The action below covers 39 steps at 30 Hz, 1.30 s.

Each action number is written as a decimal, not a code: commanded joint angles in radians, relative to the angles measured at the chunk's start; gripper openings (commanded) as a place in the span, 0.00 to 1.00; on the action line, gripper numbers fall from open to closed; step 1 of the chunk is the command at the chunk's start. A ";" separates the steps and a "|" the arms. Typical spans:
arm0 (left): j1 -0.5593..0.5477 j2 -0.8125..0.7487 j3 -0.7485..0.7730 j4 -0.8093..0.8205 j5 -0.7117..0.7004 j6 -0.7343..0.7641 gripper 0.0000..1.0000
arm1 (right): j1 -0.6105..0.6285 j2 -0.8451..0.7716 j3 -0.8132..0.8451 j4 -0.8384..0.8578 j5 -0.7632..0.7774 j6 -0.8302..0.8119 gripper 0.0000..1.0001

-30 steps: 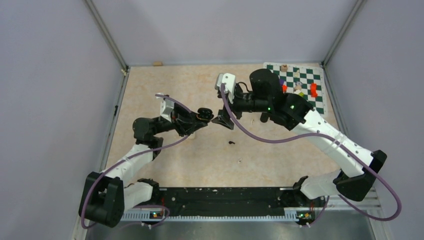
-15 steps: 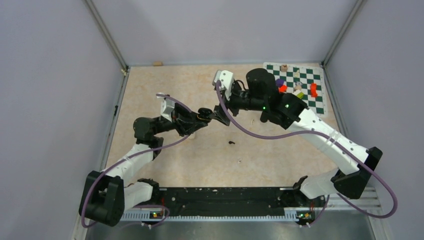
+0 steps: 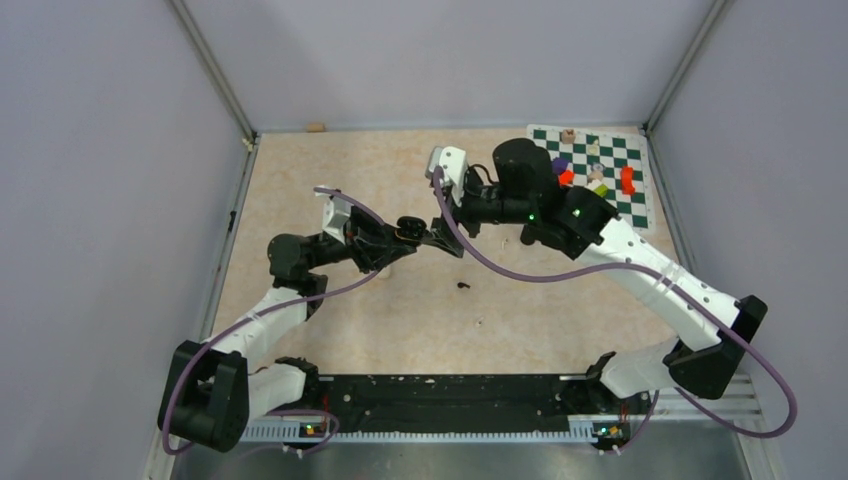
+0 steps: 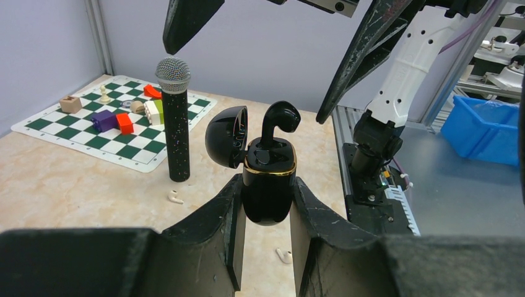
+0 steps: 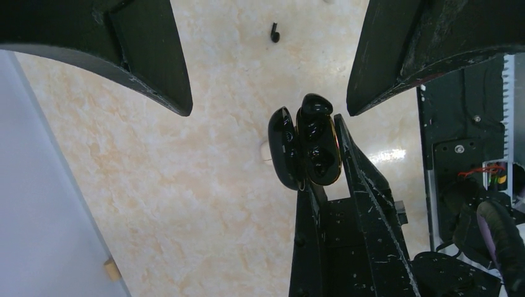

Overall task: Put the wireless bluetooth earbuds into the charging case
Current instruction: Adjust the right earbud in the right side groove of the charging case.

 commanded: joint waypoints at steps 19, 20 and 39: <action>-0.007 0.002 0.009 0.019 0.001 0.019 0.00 | -0.002 -0.037 -0.048 0.081 0.085 -0.031 0.93; -0.009 0.004 0.010 0.018 0.002 0.021 0.00 | -0.002 -0.032 -0.042 0.081 0.084 -0.027 0.93; -0.021 0.008 0.012 -0.003 0.014 0.045 0.00 | 0.008 0.029 0.042 0.068 0.065 0.035 0.92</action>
